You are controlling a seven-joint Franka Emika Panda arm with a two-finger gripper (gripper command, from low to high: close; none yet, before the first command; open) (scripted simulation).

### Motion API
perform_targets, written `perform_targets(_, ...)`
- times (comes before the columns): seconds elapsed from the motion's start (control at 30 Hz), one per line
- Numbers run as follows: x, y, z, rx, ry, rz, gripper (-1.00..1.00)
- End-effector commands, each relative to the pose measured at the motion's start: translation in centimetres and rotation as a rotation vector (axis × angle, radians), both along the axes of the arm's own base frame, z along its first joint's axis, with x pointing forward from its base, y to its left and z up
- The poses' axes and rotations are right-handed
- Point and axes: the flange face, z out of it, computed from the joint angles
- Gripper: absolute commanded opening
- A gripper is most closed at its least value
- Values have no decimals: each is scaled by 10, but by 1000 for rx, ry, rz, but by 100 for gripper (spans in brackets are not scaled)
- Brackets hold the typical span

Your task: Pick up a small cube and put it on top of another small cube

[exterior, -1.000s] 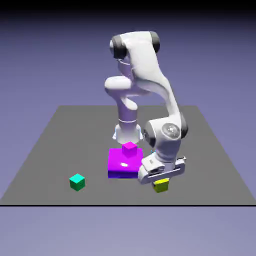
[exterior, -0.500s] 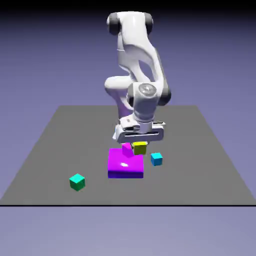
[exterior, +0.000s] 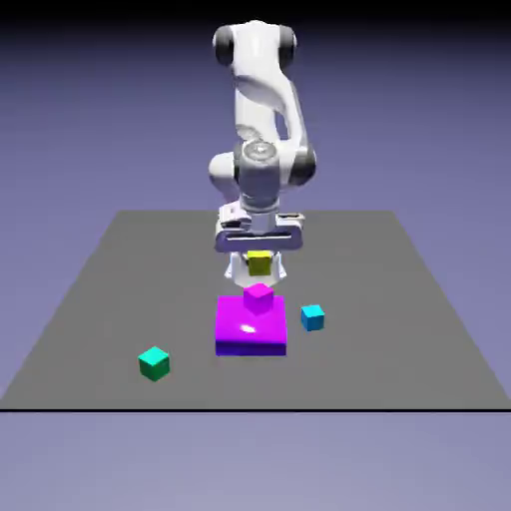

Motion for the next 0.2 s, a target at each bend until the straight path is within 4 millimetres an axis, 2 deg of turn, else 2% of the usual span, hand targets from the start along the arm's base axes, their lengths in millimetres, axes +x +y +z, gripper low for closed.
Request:
perform_targets(0.0, -2, 0, -11, -2, 0, 0, -100)
perform_targets(0.03, -5, 0, -22, -2, 0, 1, -100)
perform_targets(0.07, -5, 0, -22, -2, 0, 1, -100)
perform_targets(0.1, -5, 0, -22, -2, 0, 1, 100)
perform_targets(0.13, -5, 0, -22, -2, 0, 1, 100)
perform_targets(0.17, -2, 0, -11, -2, 0, 0, 100)
